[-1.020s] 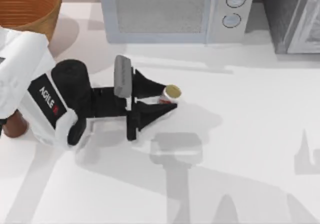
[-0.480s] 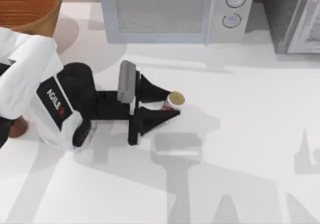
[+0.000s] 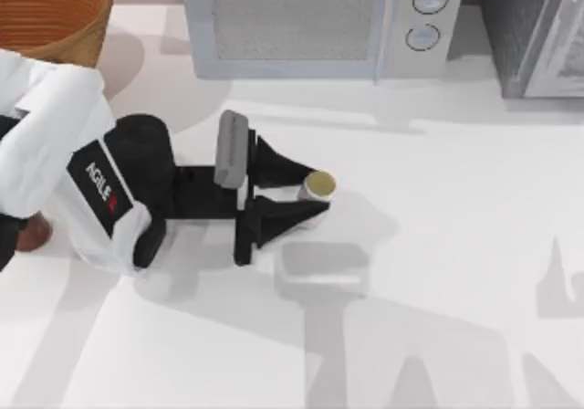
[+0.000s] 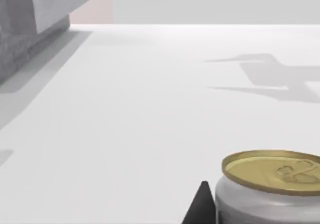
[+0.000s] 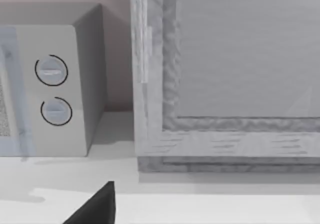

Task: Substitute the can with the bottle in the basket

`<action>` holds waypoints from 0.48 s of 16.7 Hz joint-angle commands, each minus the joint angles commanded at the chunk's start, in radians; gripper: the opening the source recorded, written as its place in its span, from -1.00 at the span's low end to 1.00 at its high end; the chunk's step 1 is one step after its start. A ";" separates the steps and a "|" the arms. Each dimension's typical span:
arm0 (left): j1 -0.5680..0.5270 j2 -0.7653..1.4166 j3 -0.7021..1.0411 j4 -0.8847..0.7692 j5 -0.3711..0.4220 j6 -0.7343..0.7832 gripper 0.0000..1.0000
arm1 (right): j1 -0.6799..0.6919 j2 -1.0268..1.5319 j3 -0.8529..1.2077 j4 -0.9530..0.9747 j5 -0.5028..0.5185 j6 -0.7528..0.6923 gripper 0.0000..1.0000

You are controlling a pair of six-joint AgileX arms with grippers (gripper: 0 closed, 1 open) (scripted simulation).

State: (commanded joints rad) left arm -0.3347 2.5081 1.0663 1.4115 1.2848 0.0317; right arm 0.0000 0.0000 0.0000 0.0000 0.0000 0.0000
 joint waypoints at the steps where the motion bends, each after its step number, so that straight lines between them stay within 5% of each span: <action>1: 0.000 0.000 0.000 0.000 0.000 0.000 0.21 | 0.000 0.000 0.000 0.000 0.000 0.000 1.00; 6: 0.000 0.000 0.000 0.000 0.000 0.000 0.96 | 0.000 0.000 0.000 0.000 0.000 0.000 1.00; 8: 0.000 0.000 0.000 0.000 0.000 0.000 1.00 | 0.000 0.000 0.000 0.000 0.000 0.000 1.00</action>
State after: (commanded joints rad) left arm -0.3347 2.5081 1.0663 1.4115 1.2848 0.0317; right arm 0.0000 0.0000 0.0000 0.0000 0.0000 0.0000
